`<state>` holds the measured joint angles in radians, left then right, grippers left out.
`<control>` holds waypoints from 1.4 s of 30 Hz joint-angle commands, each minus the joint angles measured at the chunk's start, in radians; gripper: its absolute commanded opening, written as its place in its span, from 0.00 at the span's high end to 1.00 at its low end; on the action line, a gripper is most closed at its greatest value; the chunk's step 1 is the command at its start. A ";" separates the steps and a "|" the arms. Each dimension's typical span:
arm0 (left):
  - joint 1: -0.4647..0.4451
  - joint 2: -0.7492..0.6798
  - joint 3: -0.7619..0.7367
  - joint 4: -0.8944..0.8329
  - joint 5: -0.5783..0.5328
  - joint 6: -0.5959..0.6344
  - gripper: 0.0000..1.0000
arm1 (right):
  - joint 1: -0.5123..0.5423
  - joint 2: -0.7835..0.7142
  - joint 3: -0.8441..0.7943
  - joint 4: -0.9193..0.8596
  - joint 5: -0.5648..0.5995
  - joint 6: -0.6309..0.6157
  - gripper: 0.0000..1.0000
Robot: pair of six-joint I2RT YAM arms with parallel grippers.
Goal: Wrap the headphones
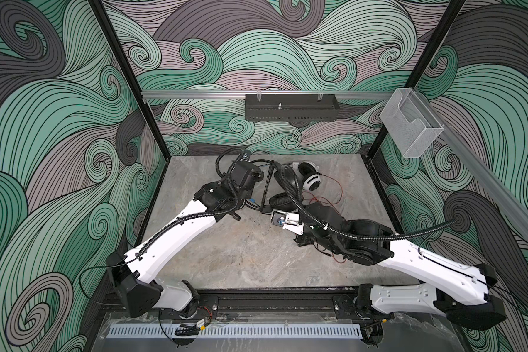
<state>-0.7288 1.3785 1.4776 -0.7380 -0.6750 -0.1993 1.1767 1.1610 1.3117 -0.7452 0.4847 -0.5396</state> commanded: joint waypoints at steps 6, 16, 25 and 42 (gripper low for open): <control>0.023 0.005 0.061 -0.159 -0.047 0.066 1.00 | 0.071 -0.026 0.027 0.077 0.190 -0.175 0.95; 0.025 0.066 0.152 -0.249 0.085 0.128 1.00 | 0.195 0.007 0.043 0.146 0.224 -0.386 0.87; 0.022 0.001 0.106 -0.217 0.285 0.182 1.00 | 0.105 0.041 0.062 0.164 0.205 -0.279 0.92; 0.100 -0.056 0.165 -0.242 0.590 -0.096 1.00 | -0.167 -0.367 -0.118 0.214 -0.124 0.366 0.21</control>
<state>-0.6422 1.3632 1.5654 -0.9852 -0.2127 -0.1894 1.0592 0.8478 1.2530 -0.5507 0.4561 -0.3466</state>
